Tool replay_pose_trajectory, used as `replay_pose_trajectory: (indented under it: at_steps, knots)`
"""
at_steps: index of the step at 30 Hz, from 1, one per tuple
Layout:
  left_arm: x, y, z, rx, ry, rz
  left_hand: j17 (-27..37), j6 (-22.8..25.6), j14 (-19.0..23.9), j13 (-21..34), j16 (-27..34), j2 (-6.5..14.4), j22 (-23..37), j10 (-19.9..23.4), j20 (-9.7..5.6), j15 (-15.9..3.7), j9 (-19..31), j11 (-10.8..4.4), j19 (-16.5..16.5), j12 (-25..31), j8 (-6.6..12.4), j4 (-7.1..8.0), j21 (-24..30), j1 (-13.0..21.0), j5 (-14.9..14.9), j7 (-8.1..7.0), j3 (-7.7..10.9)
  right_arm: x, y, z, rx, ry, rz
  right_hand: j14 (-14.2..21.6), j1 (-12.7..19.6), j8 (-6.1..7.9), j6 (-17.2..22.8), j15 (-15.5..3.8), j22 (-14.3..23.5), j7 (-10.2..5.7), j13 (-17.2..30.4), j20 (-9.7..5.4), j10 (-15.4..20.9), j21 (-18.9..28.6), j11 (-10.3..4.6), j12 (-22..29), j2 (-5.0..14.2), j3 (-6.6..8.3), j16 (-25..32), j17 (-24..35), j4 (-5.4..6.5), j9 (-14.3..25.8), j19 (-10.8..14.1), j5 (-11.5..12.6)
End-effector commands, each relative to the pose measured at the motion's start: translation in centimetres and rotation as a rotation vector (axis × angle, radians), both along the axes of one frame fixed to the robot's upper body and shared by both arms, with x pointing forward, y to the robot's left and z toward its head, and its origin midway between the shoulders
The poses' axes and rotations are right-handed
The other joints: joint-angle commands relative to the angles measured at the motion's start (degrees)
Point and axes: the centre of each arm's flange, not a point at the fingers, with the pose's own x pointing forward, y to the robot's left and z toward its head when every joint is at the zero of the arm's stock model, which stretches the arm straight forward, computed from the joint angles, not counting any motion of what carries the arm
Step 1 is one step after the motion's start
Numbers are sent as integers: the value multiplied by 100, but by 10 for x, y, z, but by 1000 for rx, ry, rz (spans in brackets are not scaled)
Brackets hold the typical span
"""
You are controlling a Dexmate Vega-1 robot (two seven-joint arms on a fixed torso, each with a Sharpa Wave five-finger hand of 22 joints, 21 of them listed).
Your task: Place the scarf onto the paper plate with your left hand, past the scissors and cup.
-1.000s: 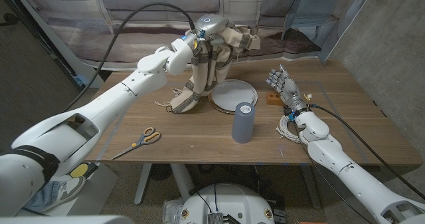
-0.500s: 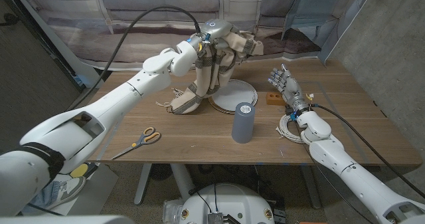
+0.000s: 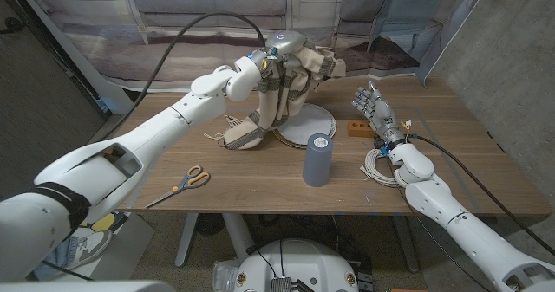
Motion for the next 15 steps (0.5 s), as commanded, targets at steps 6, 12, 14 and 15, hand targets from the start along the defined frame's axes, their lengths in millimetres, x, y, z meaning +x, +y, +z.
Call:
replay_pose_trajectory:
  at_steps: [6, 12, 14, 15]
  knots:
    - [12, -6, -15, 21, 50, -1, 26, 66, 169, 29, -19, 72, 3, 94, -168, -705, 22, 29, -45, -35, 18, -18, 34, 34, 45, 36, 37, 2, -1, -2, 4, 6, -1, 62, 41, -7, 33, -3, 33, 15, 19, -15, 49, -15, 3, -12, 27, -17, -16, 15, 0, 10, 57, -1]
    - [15, -6, -19, 21, 66, 4, 37, 93, 176, 38, -32, 74, 2, 115, -163, -706, 19, 22, -55, -46, 20, -22, 37, 39, 45, 56, 42, 4, 0, 0, 3, 4, 4, 68, 40, -7, 33, -1, 33, 14, 19, -15, 57, -19, 3, -10, 28, -19, -14, 16, -1, 10, 59, -2]
    - [16, -6, -21, 22, 70, 5, 40, 97, 179, 37, -34, 75, 2, 129, -161, -703, 19, 17, -58, -48, 19, -22, 38, 40, 45, 56, 43, 5, 0, 0, 1, 3, 6, 66, 40, -7, 34, -1, 33, 13, 19, -15, 53, -19, -1, -12, 28, -20, -15, 16, -2, 10, 62, -2]
    - [17, -6, -21, 21, 76, 3, 41, 98, 178, 38, -36, 75, 2, 129, -160, -704, 19, 20, -59, -49, 19, -23, 38, 40, 45, 59, 44, 6, 0, 1, 1, 3, 8, 64, 40, -7, 33, -2, 33, 13, 19, -12, 53, -21, -3, -12, 29, -20, -16, 16, -2, 10, 60, -3]
